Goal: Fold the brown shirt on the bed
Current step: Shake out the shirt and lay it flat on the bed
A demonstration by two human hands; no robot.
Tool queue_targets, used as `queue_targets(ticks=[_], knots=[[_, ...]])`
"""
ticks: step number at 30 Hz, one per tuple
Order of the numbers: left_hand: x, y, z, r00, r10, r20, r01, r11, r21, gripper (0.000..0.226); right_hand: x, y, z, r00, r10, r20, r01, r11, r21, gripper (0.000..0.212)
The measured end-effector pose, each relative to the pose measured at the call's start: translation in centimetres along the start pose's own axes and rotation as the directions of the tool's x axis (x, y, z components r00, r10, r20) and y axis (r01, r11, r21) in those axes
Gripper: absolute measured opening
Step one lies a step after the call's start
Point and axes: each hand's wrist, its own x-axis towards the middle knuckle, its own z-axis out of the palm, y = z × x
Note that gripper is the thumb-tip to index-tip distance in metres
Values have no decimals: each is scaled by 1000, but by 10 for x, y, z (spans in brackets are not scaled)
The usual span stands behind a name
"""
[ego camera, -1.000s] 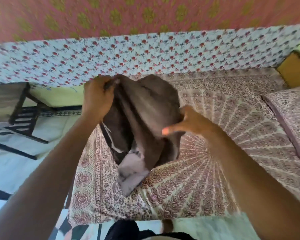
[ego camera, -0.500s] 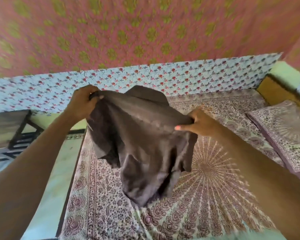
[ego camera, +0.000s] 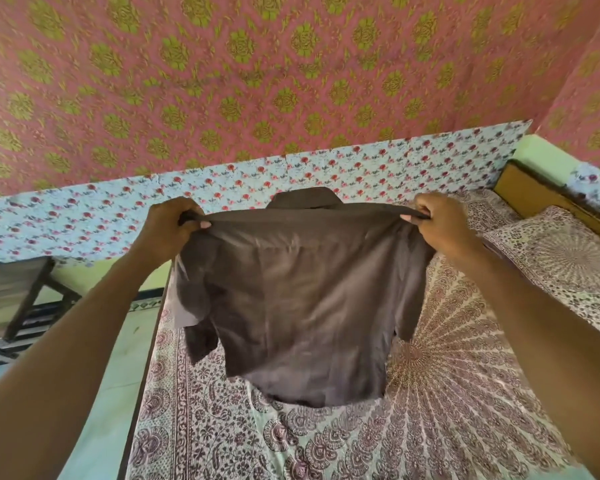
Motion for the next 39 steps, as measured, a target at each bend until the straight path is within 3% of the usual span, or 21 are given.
queue_targets(ticks=[3,5,10,13,17,21,23,25,27,30,34,36,39], knots=[[6,35,2,997,29,74,-32,999,42,21,14,22,-17,991,2,-134,-10,998,-62,26],[5,56,4,997,-2,80,4,1000,-21,15,24,39,-31,994,-74,-79,60,984,-167,17],[-3,101,31,995,-100,31,103,988,-115,30,45,85,-72,989,-132,61,144,942,-304,13],[-5,130,55,990,-141,12,141,976,-169,23,43,107,-91,967,-206,149,253,830,-496,5],[-1,166,81,969,-218,-113,194,962,-192,14,51,141,-114,971,-198,137,240,785,-571,6],[7,202,110,909,-232,-347,261,964,40,15,57,151,-133,973,-178,146,230,766,-600,13],[9,219,120,890,-226,-395,255,967,20,15,59,155,-141,982,-153,110,188,798,-572,13],[9,227,126,896,-276,-349,262,961,-87,12,60,168,-146,989,-135,57,145,848,-510,11],[4,225,127,937,-289,-199,252,949,-192,26,56,181,-150,990,-139,26,137,894,-426,9],[-18,223,130,980,-189,57,196,967,-161,37,31,195,-155,988,-157,3,146,914,-380,12],[-49,235,134,947,-115,299,136,989,-51,30,-10,204,-155,978,-207,-9,190,915,-355,16],[-66,244,135,909,-141,391,177,982,-58,20,-29,204,-156,973,-231,-22,208,912,-354,14],[-78,251,139,903,-187,387,233,970,-76,27,-50,203,-160,962,-254,-105,207,921,-328,17]])
